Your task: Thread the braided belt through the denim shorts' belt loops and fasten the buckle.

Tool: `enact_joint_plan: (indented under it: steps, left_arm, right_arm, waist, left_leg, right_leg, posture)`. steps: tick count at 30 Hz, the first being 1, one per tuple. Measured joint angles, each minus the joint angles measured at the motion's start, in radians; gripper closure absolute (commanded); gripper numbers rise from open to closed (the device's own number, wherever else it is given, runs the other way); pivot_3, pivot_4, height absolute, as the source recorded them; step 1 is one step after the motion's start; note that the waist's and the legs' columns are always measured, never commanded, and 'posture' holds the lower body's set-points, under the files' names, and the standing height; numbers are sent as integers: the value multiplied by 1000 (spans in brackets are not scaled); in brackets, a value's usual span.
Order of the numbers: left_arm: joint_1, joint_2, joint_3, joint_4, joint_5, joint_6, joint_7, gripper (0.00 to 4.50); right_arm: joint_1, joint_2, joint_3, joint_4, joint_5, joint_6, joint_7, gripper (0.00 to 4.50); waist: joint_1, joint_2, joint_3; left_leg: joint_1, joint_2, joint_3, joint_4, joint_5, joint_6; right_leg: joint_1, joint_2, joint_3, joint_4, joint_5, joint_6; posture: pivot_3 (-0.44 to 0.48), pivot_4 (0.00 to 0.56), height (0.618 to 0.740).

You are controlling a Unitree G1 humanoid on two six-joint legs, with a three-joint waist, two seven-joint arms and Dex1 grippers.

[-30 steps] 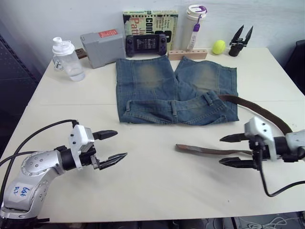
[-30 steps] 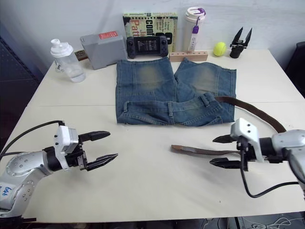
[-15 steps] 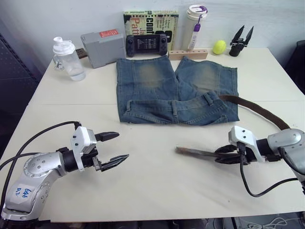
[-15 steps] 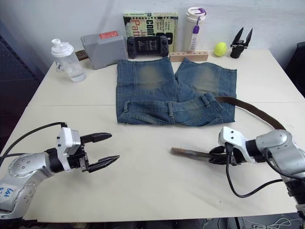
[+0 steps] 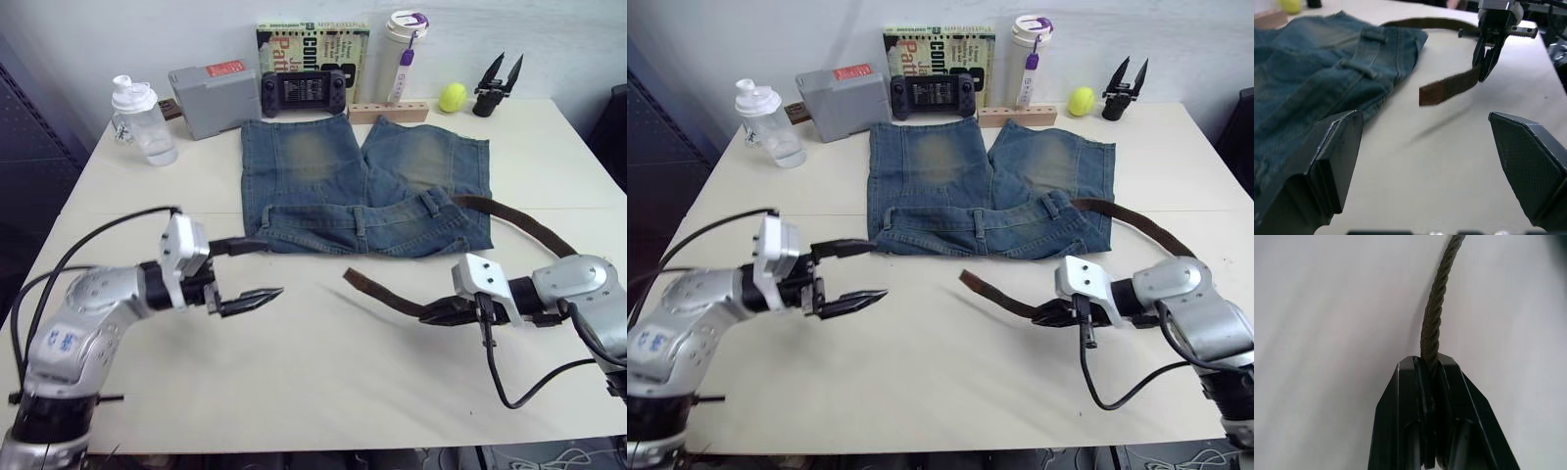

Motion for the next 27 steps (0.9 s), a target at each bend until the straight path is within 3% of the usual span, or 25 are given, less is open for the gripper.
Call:
enact_joint_plan:
  steps: [7,16,19,27]
  left_arm:
    - [-137,-53,-196,113,-4,36,-164,0]
    - [-195,-112,-257,197,18,34,-213,0]
    - [-206,-116,-258,218,28,32,-216,843]
    - [-206,-135,-268,224,45,28,-218,3782]
  right_arm:
    - [-29,-2,4,-146,38,77,-2,4463]
    - [-44,-2,7,-202,52,114,-14,4463]
    - [-44,-2,7,-203,53,116,-14,4500]
    - [-44,-2,7,-203,54,116,-14,4500]
  waist:
    - [-2,-1,0]
    - [0,-2,1]
    - [-2,-2,1]
    - [-1,-2,1]
  left_leg:
    - [0,0,0,0,0,0]
    - [-1,0,-1,1,0,0]
    - [-1,0,-1,1,0,0]
    - [-1,0,-1,1,-1,0]
  right_leg:
    - [1,0,-1,-1,0,0]
    - [1,0,-1,0,0,0]
    - [1,0,-1,0,0,0]
    - [1,0,-1,0,0,0]
  posture:
    - [0,150,731]
    - [0,150,731]
    - [0,150,731]
    - [0,150,731]
